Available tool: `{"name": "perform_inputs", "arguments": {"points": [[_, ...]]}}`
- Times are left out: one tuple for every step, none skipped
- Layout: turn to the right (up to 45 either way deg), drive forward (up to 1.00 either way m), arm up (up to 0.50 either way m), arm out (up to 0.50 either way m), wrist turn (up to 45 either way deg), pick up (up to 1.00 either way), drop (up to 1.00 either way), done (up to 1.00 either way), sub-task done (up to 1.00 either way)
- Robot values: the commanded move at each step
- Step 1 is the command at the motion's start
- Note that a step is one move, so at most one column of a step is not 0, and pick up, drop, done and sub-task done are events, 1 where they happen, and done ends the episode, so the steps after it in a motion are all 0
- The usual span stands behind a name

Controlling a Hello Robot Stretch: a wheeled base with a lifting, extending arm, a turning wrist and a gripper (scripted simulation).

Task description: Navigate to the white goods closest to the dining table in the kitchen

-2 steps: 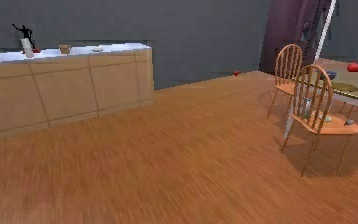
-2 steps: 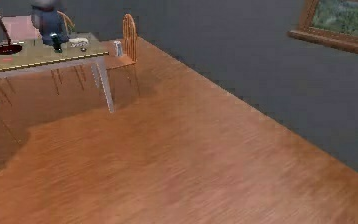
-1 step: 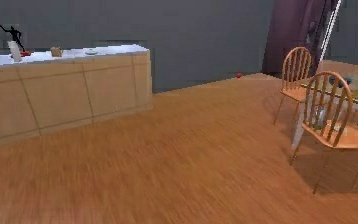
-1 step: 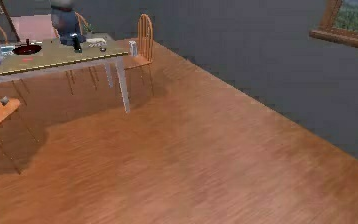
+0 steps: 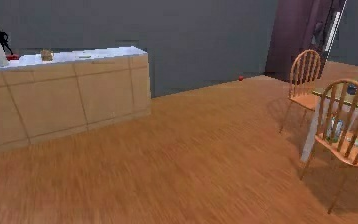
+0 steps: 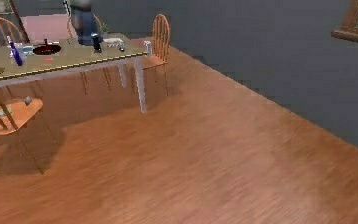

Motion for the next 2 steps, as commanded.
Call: {"name": "perform_inputs", "arguments": {"points": [[15.0, 0.00, 0.00, 0.00, 0.0, 0.00, 0.00, 0.00, 0.00], [0.0, 1.00, 0.00, 0.00, 0.0, 0.00, 0.00, 0.00, 0.00]]}}
